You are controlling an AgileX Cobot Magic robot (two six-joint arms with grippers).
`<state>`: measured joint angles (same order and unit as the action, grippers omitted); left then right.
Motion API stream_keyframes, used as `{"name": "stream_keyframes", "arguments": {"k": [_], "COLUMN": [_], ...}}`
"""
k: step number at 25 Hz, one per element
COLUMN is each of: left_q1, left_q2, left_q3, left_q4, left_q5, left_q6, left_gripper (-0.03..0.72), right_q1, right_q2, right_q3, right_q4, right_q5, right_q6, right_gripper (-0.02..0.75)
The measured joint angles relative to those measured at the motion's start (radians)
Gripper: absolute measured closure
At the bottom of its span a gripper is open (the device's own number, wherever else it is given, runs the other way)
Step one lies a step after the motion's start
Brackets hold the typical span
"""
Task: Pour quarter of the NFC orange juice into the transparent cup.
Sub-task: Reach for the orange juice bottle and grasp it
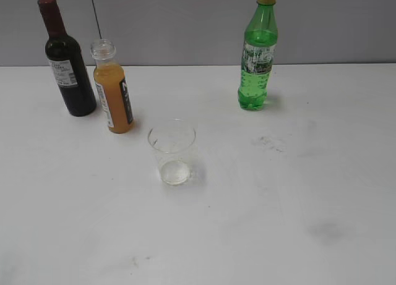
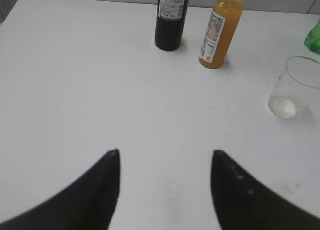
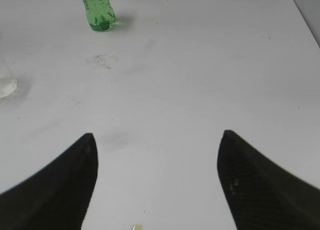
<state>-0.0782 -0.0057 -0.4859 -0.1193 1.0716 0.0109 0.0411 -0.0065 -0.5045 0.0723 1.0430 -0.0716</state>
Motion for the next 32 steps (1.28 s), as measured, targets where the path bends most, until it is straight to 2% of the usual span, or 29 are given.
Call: {"name": "stream_keyframes", "arguments": {"k": [3,4,6,10,13,23,27,29,32], "left_q1": [0.0,0.0,0.0,0.0,0.0,0.0,-0.004,-0.023,-0.087], "left_q2": [0.001,0.006,0.02,0.071,0.129,0.512,0.655,0.722,0.817], "left_q3": [0.0,0.0,0.0,-0.001,-0.006,0.003,0.043,0.073,0.094], "left_q4": [-0.005,-0.005,-0.009,-0.038,-0.065,-0.065,-0.065,-0.065,-0.061], "left_q5": [-0.003,-0.005,-0.007,-0.027,-0.135,-0.677,-0.92,-1.039,-1.19], "left_q6": [0.0,0.0,0.0,0.0,0.001,0.068,0.071,0.071,0.071], "left_gripper": [0.097,0.057,0.033,0.027,0.027,0.055,0.069,0.075,0.081], "right_q1": [0.0,0.0,0.0,0.0,0.0,0.0,0.0,0.0,0.0], "right_q2": [0.0,0.0,0.0,0.0,0.0,0.0,0.0,0.0,0.0], "right_q3": [0.0,0.0,0.0,0.0,0.0,0.0,0.0,0.0,0.0], "right_q4": [0.0,0.0,0.0,0.0,0.0,0.0,0.0,0.0,0.0], "right_q5": [0.0,0.0,0.0,0.0,0.0,0.0,0.0,0.0,0.0], "right_q6": [0.0,0.0,0.0,0.0,0.0,0.0,0.0,0.0,0.0], "right_gripper": [0.166,0.166,0.166,0.166,0.166,0.166,0.166,0.166,0.166]}}
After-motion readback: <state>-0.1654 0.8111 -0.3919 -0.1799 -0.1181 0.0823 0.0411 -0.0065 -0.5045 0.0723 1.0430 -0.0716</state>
